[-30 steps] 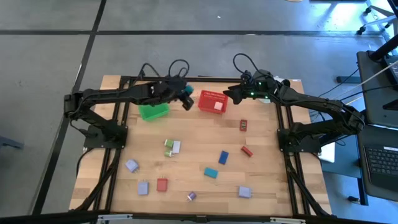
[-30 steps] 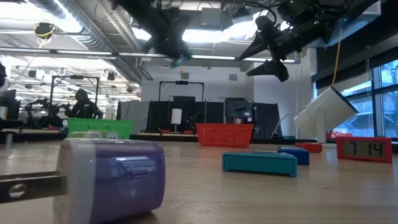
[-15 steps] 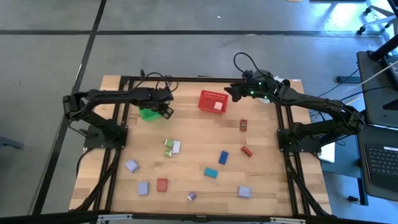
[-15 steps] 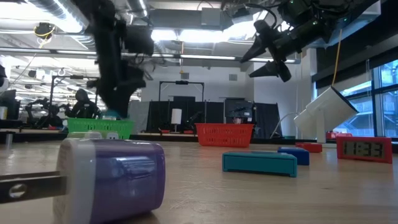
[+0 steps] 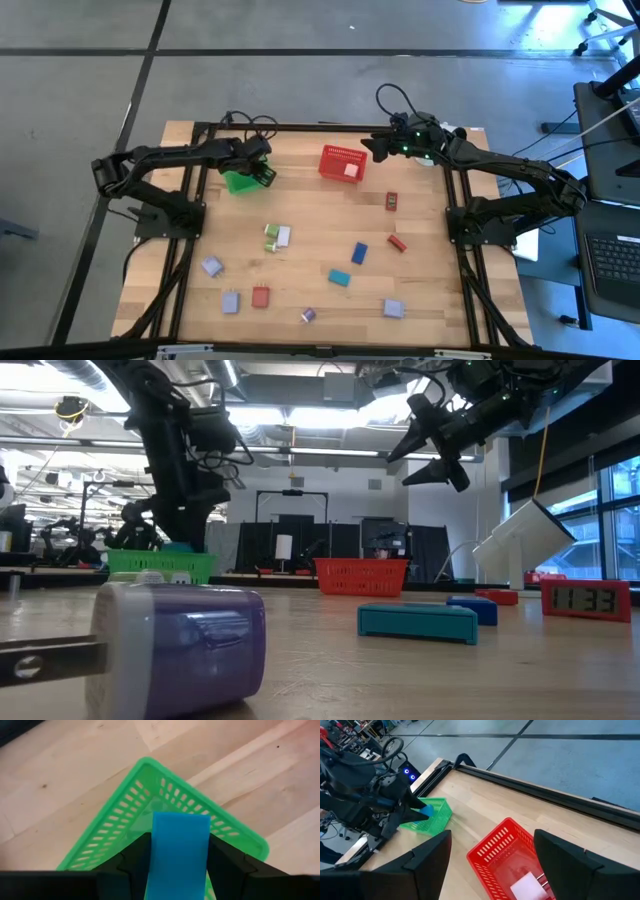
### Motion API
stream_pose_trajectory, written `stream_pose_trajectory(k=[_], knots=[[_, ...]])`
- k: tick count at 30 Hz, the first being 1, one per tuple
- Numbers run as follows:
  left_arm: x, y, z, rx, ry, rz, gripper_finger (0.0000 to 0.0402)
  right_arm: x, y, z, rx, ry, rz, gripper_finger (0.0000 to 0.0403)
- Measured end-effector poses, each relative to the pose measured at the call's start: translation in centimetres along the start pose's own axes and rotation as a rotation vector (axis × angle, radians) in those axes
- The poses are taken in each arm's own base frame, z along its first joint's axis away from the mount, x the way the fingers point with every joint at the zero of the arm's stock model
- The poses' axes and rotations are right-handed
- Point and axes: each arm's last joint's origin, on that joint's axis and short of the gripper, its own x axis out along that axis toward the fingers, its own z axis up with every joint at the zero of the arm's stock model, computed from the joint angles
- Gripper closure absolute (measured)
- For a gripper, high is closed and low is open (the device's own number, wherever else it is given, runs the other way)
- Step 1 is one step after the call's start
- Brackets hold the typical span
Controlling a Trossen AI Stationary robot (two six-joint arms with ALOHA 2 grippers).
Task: Pick & Place Office items
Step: Put the top blue digital clock into the green bin, then put the top red digital clock into the green bin
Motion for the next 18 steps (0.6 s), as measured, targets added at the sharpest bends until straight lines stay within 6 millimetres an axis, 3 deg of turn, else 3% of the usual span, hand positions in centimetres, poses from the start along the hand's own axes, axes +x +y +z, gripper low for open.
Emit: stream_pose_trajectory(k=[11, 18], knots=[[-0.2, 0.9, -0.5, 0.027, 0.068, 0.026, 0.0214, 0.0, -0.1, -0.1, 0.066, 0.005, -0.024, 0.0117], [-0.6, 0.9, -0.2, 0.110, 0.079, 0.026, 0.0183, -0.2, -1.0, -1.5, 0.166, 0.138, -0.125, 0.0117]])
